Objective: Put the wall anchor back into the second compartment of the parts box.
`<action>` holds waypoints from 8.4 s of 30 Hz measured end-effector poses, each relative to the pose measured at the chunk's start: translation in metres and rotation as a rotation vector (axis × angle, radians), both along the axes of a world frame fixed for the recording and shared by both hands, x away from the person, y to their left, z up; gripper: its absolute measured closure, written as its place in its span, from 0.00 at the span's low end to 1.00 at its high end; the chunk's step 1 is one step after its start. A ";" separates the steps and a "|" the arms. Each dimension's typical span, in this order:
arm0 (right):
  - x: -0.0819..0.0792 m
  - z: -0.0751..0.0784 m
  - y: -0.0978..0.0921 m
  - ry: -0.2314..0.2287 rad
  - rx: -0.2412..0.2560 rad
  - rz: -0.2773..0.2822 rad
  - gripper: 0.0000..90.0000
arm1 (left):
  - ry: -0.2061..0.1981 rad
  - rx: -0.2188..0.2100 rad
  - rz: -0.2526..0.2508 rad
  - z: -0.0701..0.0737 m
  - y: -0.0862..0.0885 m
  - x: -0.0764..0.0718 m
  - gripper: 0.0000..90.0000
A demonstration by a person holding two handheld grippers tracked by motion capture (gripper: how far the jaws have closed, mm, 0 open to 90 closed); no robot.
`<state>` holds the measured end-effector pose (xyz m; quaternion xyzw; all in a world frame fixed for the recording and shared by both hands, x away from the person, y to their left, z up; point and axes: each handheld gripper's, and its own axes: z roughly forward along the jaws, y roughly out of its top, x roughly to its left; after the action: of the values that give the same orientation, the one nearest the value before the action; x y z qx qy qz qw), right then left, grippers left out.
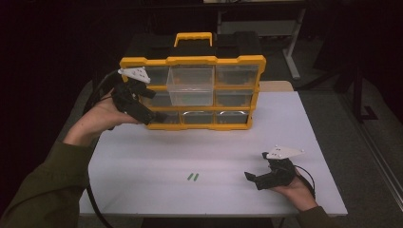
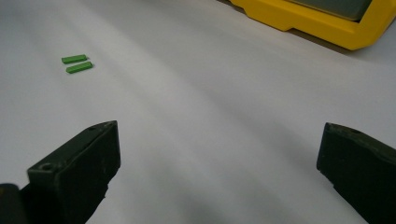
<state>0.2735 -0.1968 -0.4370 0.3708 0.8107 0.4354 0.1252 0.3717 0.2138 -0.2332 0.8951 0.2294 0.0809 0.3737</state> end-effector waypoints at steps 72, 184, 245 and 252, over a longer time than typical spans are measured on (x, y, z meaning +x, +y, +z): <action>-0.002 -0.002 0.000 0.002 -0.010 0.007 0.00 | 0.168 0.080 -0.001 -0.200 -0.064 -0.068 0.82; 0.000 -0.002 0.000 0.008 0.005 0.005 0.00 | 0.092 -0.043 -0.037 0.066 0.022 0.017 0.94; -0.001 -0.001 -0.001 0.008 0.013 0.003 0.00 | 0.027 -0.078 0.000 0.084 0.003 0.029 0.47; 0.000 -0.002 -0.001 0.007 0.011 0.004 0.00 | 0.024 -0.083 0.009 0.072 0.014 0.021 0.37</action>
<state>0.2731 -0.1977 -0.4385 0.3712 0.8096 0.4387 0.1195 0.3929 0.2276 -0.1611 0.8786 0.2411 0.0624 0.4075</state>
